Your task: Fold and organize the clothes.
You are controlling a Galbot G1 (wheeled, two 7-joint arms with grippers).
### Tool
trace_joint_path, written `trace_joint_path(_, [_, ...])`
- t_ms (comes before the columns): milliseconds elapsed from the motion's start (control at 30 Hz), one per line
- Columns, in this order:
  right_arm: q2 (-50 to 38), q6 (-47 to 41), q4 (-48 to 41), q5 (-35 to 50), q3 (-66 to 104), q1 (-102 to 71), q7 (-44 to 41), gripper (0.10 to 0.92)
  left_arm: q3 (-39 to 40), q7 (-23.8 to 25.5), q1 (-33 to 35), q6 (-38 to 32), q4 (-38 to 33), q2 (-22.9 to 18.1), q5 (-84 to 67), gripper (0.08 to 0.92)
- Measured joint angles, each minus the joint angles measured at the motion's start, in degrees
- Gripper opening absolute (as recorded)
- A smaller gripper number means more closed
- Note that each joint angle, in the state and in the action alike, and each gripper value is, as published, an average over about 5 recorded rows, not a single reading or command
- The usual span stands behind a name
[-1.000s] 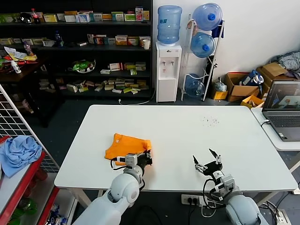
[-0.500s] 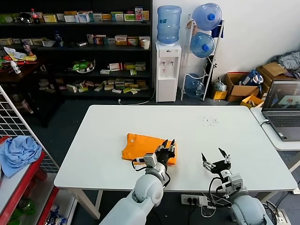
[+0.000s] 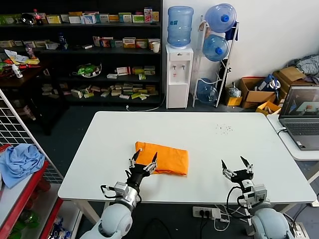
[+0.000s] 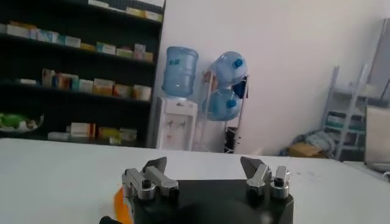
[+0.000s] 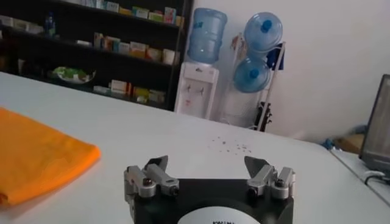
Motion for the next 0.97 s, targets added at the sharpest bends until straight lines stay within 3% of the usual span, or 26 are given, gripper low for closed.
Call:
trace_joint_path(333, [3.65, 0.18, 1.26, -0.91, 3.68, -0.85, -2.45, 0.823, -9.14, 3.53, 7.45, -4.18, -2.23, 6.07, 7.57, 0.823])
trace_joint_path(967, [7.34, -1.76, 2.92, -2.01, 6.19, -0.27, -5.12, 0.823, -14.98, 6.43, 10.74, -0.60, -4.21, 7.75, 10.15, 0.823])
